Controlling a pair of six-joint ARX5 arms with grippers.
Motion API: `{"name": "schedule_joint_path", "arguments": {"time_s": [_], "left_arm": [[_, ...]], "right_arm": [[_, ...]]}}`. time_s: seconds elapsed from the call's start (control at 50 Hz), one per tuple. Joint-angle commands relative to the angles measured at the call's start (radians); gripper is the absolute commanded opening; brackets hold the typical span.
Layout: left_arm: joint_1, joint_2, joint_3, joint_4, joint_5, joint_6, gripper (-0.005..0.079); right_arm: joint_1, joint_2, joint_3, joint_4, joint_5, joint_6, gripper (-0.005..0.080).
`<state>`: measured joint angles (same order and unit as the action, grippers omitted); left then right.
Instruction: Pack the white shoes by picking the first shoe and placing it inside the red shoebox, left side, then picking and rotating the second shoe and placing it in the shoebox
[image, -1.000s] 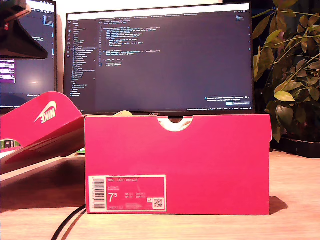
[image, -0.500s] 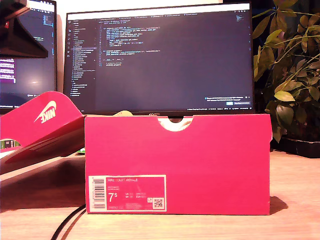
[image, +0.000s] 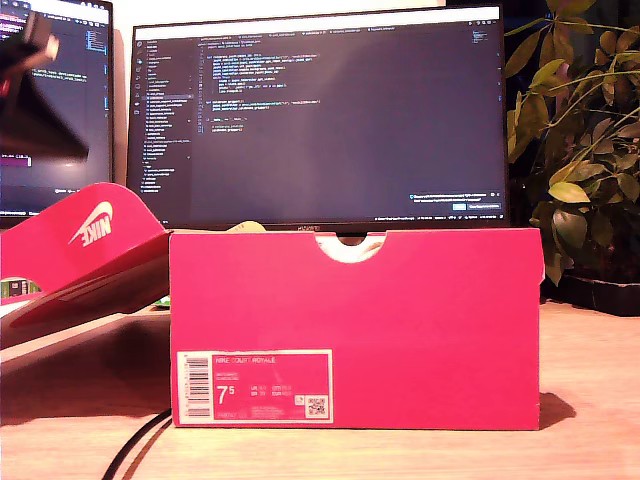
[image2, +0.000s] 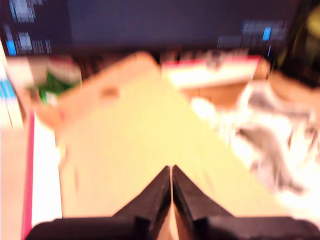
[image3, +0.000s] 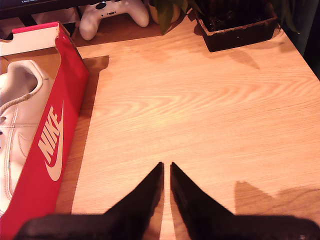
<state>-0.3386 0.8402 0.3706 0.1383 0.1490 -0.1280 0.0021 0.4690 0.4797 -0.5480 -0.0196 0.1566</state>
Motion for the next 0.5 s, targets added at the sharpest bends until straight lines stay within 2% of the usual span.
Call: {"name": "schedule_joint_path", "arguments": {"time_s": [0.0, 0.4, 0.48], "left_arm": [[0.001, 0.004, -0.024, -0.019, 0.001, -0.003, -0.0018], [0.001, 0.004, -0.024, -0.154, 0.001, -0.003, -0.0019], [0.000, 0.003, -0.024, -0.171, 0.000, -0.003, -0.0018]], "right_arm": [[0.004, 0.001, -0.023, 0.003, -0.005, 0.001, -0.0013], [0.004, 0.000, -0.023, -0.024, -0.004, 0.001, -0.0013], [0.004, -0.046, -0.023, -0.021, -0.005, 0.001, -0.0013]]}}
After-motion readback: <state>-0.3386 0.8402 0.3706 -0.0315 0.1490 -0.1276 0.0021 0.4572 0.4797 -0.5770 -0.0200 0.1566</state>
